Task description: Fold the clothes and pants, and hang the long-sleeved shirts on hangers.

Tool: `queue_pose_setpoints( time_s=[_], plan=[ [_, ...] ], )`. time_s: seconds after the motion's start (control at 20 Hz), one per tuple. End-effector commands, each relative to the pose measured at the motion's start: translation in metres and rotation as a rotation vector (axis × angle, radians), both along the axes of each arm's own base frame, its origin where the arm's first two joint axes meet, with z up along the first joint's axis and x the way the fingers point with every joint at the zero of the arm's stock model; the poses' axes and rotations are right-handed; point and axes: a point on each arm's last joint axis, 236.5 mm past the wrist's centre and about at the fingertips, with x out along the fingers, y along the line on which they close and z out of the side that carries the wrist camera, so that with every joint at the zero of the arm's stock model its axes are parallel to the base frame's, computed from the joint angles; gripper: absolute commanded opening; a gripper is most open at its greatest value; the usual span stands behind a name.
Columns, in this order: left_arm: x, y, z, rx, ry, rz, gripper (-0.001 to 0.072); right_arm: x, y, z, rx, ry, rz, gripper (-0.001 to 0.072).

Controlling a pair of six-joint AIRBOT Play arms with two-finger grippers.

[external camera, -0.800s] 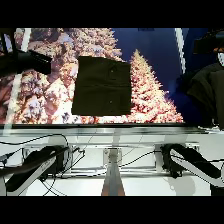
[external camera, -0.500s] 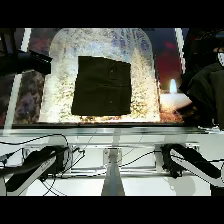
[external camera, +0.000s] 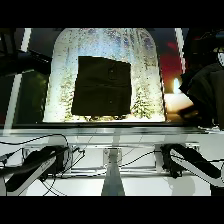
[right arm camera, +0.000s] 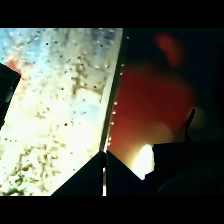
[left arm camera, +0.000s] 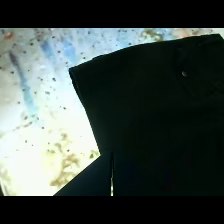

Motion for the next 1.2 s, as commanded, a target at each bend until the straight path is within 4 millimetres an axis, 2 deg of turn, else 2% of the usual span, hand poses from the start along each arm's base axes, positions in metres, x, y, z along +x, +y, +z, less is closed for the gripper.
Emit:
queue_pose_setpoints(
  time_s=[0.0,0.2,0.3,0.35,0.45,0.55,0.6,0.65,0.75,0.9,0.95,1.0,1.05,1.15],
  plan=[
    [0.0,0.0,0.0,0.0,0.0,0.001,0.0009,0.004,0.004,0.004,0.013,-0.025,0.007,0.0052],
    [-0.001,-0.005,0.002,-0.026,-0.001,-0.006,0.0009,0.008,0.009,0.009,0.037,-0.05,0.013,0.0052],
    [-0.002,-0.022,0.012,-0.121,-0.003,-0.028,0.0009,0.008,0.009,0.007,0.037,-0.044,0.014,0.0051],
    [-0.004,-0.034,0.02,-0.191,-0.005,-0.044,0.0009,0.004,0.009,-0.003,0.037,0.002,0.016,0.005],
    [-0.006,-0.044,0.029,-0.257,-0.007,-0.059,0.0009,-0.011,0.01,-0.041,0.037,0.158,0.02,0.005],
    [-0.005,-0.039,0.025,-0.229,-0.006,-0.051,0.0009,-0.038,0.015,-0.092,0.056,0.362,0.035,0.005],
    [-0.004,-0.034,0.021,-0.2,-0.005,-0.043,0.0009,-0.054,0.024,-0.119,0.088,0.465,0.061,0.005],
    [-0.004,-0.031,0.019,-0.182,-0.005,-0.039,0.0009,-0.069,0.037,-0.141,0.129,0.542,0.101,0.005],
    [-0.003,-0.03,0.018,-0.172,-0.005,-0.037,0.0009,-0.102,0.075,-0.185,0.26,0.677,0.233,0.005],
    [-0.003,-0.022,0.013,-0.13,-0.003,-0.028,0.0009,-0.157,0.137,-0.227,0.547,0.83,0.386,0.005],
    [-0.002,-0.019,0.011,-0.109,-0.003,-0.023,0.0009,-0.164,0.151,-0.238,0.644,0.844,0.36,0.0051],
    [-0.002,-0.014,0.008,-0.082,-0.001,-0.017,0.0009,-0.163,0.16,-0.252,0.715,0.828,0.302,0.0054],
    [-0.001,-0.01,0.005,-0.057,0.0,-0.011,0.0009,-0.16,0.164,-0.266,0.755,0.805,0.238,0.0111],
    [-0.001,-0.002,0.001,-0.013,0.004,-0.003,0.0008,-0.16,0.162,-0.301,0.78,0.807,0.046,0.0417]
  ],
)
